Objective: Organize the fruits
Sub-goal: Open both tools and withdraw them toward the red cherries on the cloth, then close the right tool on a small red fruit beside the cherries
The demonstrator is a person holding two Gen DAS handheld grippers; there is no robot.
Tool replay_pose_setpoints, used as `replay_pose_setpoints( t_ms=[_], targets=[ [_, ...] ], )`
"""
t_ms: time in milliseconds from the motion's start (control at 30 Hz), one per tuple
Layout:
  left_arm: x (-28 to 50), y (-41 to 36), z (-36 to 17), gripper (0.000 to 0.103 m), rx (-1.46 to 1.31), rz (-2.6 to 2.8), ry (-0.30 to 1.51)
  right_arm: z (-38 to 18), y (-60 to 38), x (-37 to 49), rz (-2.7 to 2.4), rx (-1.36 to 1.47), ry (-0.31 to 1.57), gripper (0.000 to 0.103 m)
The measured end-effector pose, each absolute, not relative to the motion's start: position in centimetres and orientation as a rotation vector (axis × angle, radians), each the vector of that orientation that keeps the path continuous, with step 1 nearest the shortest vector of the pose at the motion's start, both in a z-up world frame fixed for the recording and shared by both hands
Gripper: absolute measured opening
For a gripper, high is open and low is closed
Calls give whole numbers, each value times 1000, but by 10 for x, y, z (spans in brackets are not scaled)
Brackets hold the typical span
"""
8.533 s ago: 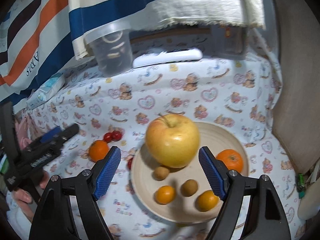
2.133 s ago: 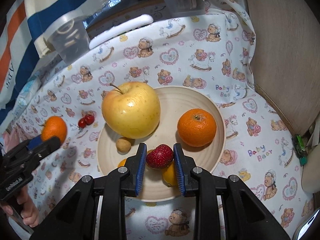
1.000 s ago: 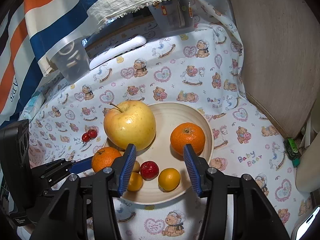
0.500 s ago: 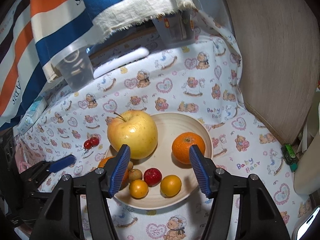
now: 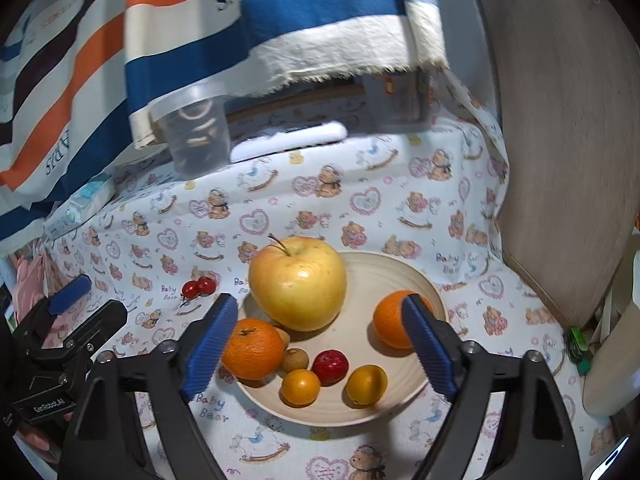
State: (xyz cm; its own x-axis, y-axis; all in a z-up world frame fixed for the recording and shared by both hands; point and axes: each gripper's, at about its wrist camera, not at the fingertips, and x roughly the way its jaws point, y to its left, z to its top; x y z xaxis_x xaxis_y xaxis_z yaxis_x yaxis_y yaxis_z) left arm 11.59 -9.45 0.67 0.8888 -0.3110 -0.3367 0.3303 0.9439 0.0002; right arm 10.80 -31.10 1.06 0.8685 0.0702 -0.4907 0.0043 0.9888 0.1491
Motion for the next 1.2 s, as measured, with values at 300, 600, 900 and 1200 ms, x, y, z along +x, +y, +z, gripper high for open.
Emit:
replay_pose_setpoints(
  t_ms=[300,600,900,1200],
  targets=[
    [109,-89,6,102,52,-276,281,6,-305,110,30,130,528,91],
    [117,-73,6,102,-24,-242,312,4,-309,112,19,134,525,91],
    [128,-64,8,102,-43,-217,368,7,-295,116,39,72,511,91],
    [163,-30,3,102,-142,-186,529,26,-252,136,205,57,620,91]
  ],
)
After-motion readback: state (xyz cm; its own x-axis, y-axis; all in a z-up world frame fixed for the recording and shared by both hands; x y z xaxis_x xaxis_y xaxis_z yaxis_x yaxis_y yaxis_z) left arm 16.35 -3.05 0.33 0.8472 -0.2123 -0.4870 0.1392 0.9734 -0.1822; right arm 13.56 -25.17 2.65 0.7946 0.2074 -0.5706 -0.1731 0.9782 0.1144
